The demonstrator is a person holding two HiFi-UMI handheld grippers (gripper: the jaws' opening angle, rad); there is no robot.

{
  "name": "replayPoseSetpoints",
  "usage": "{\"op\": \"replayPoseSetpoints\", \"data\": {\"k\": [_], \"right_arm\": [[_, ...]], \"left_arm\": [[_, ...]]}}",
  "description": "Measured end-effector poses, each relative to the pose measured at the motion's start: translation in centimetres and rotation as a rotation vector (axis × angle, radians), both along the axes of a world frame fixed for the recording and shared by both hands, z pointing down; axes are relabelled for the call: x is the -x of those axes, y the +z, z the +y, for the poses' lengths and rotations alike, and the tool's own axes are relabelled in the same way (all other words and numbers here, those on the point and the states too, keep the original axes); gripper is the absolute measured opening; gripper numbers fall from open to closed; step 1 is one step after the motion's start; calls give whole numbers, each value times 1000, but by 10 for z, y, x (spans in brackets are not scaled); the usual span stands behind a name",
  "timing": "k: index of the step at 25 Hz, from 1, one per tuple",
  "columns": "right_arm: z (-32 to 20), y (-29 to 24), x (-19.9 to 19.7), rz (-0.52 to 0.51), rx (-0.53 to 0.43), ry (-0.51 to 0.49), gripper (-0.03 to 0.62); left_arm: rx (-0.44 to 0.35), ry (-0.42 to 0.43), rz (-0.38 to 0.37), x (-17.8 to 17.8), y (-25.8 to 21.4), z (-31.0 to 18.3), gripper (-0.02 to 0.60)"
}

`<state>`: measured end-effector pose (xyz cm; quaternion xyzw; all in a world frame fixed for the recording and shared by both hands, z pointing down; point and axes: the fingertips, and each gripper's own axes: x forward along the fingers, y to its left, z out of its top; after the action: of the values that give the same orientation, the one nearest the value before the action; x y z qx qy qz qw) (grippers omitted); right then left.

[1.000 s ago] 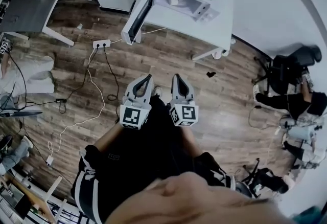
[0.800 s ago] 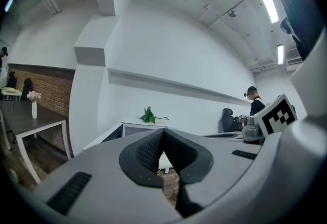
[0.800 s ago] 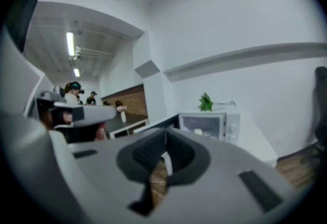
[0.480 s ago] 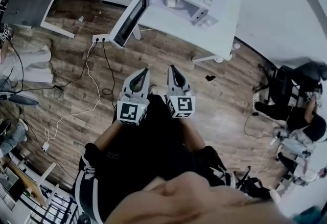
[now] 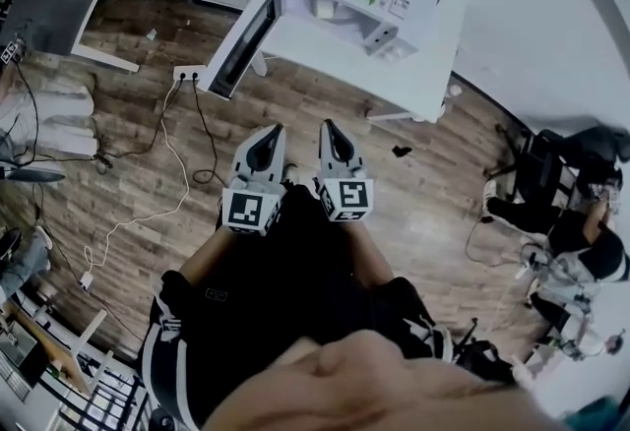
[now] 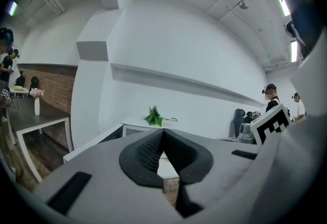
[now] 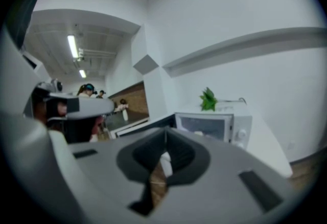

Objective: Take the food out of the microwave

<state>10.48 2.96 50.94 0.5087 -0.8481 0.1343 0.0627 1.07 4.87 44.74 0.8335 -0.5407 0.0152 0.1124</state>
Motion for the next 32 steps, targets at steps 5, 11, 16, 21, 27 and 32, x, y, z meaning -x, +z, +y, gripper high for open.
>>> {"op": "replayPoseSetpoints", "data": {"k": [5,11,16,21,27,32], "right_arm": [[-27,4,2,12,11,23,32],[-63,5,10,18,22,64,32],[-93,8,21,30,35,105,34],[-130,14,28,62,15,143,37],[-174,32,23,75,57,129,155],[-211,57,21,79,96,80,173]], "left_arm": [[-42,39,-11,3,-8,-39,29],[-35,97,-15,10,-2,-81,29],[-24,144,18,18,-2,-113,29],[-14,183,21,25,3,-146,29],[-7,194,41,16,5,-177,30],[-33,135,27,14,-2,-205,29]]}}
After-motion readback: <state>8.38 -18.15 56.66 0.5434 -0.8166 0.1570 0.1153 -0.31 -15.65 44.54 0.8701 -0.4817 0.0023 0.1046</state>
